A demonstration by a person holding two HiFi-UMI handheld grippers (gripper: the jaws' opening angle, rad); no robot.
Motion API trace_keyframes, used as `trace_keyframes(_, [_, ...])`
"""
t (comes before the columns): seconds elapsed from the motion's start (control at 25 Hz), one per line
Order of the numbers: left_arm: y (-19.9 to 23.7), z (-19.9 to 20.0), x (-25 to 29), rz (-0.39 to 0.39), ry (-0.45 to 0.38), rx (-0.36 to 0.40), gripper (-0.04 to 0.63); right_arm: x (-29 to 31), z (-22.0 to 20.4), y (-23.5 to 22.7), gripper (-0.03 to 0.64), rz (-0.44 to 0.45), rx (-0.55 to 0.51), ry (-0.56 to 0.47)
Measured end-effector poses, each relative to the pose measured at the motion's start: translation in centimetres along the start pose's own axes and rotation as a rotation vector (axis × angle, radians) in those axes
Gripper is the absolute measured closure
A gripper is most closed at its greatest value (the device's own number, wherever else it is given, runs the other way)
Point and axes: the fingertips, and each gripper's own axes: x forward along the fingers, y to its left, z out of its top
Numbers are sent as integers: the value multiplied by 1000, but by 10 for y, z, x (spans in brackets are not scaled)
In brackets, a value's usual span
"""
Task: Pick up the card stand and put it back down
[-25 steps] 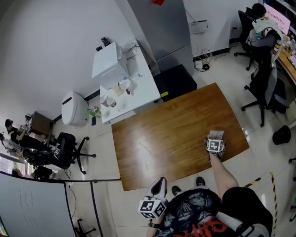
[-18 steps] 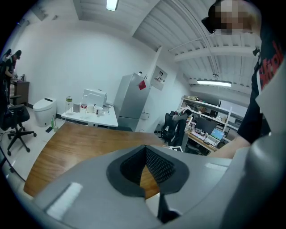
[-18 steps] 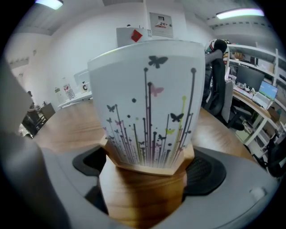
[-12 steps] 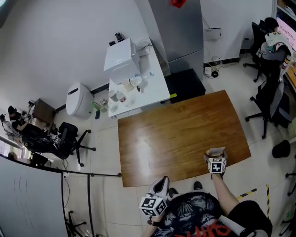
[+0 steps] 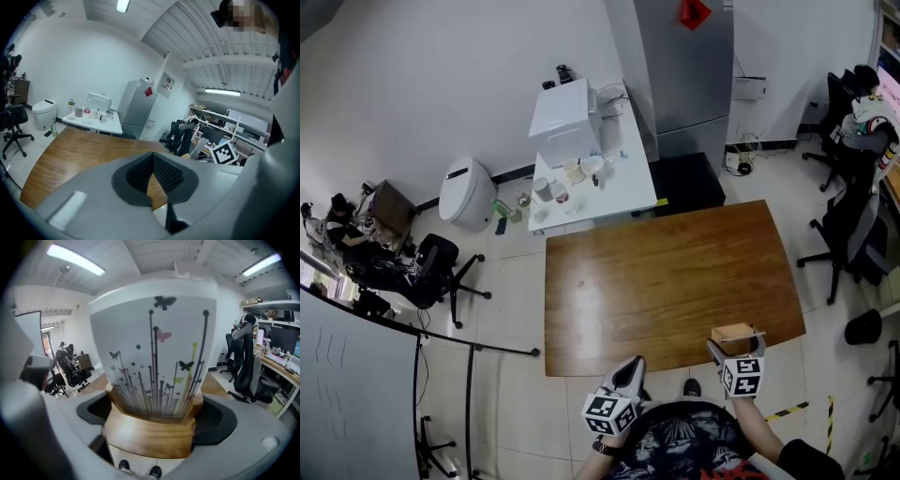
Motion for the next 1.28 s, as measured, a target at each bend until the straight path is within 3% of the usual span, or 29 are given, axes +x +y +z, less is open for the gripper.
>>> trace_keyframes(0.16, [-1,6,-5,-6,7,12,600,-31,40,15,91,9,68,-80])
trace_keyframes(0.36, [-1,23,-8,-16,-18,45,600,-52,81,28,91,19,45,-173])
trace_keyframes(0.52, [-6,33,-8,-53,-39,80,601,-55,91,33,91,28,36,-195])
trace_keyframes(0.76, [-4,41,-9,-29,-94,52,600,-56,91,30,91,32,76,-193])
trace_keyframes(1.08, [32,24,-21,128,-46,-1,603,-50,99,48,91,80,42,-187])
trace_keyframes(1.28, [52,25,-35,206,-60,-24,607,-46,106,69,91,144,58,-182])
